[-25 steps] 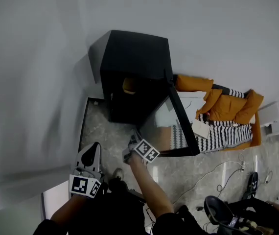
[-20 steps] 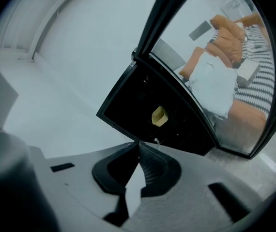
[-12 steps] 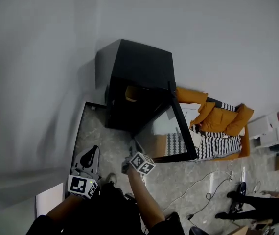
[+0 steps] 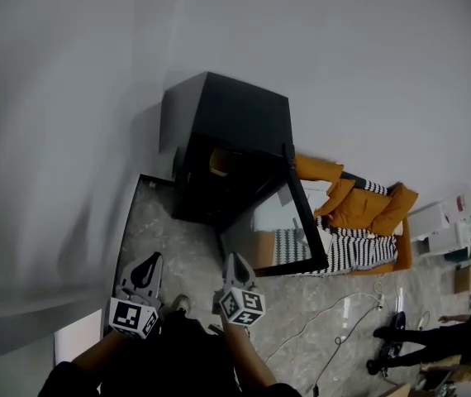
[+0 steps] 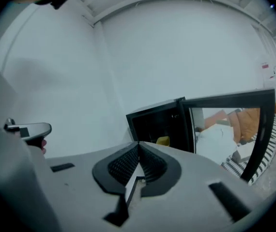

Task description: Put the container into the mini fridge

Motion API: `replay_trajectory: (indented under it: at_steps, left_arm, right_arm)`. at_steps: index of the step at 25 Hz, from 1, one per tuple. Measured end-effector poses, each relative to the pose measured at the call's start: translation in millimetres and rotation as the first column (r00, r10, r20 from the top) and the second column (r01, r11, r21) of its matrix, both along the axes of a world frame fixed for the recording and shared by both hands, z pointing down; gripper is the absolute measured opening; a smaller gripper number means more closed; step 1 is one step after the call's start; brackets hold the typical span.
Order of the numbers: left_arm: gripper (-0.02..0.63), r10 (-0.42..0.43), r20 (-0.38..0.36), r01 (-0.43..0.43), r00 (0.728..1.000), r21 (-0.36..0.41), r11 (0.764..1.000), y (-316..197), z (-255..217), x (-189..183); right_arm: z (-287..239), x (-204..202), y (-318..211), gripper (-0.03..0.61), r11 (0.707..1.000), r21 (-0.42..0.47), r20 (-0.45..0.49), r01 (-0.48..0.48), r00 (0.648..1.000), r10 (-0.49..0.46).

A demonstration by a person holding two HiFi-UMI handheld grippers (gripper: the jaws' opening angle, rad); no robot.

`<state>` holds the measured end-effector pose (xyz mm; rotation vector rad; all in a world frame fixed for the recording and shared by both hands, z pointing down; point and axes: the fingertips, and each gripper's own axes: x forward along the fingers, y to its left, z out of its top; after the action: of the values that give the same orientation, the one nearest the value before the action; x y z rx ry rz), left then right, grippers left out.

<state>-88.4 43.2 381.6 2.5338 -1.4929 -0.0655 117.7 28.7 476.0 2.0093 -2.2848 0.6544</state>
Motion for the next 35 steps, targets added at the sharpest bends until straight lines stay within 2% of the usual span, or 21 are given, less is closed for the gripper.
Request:
replay_trajectory:
  at_steps: [6,9,35]
  left_arm:
    - [0.007,0.024,0.02,-0.024,1.0,0.019,1.0,9.3,2.4,2.0]
    - [0.007,0.024,0.017,-0.025,1.0,0.017,1.0,6.8,2.0,0.7]
    - [0.007,0.03,0.02,-0.031,0.999,0.024,0.999,1.7,2.3,7.8]
  right_arm:
    - [-35.5,-19.4,43.5,0.003,0.996,0.085,-0.038,0.018,0.999,-0.014]
    - [-41.3,-29.9,55.9,0.003,0.994,0.098,-0.047,0.038,0.998,-0.033]
    - [-50.5,-35.2,47.5,0.002,0.986,0.142,-0.05,0.087,0.995,-0.08]
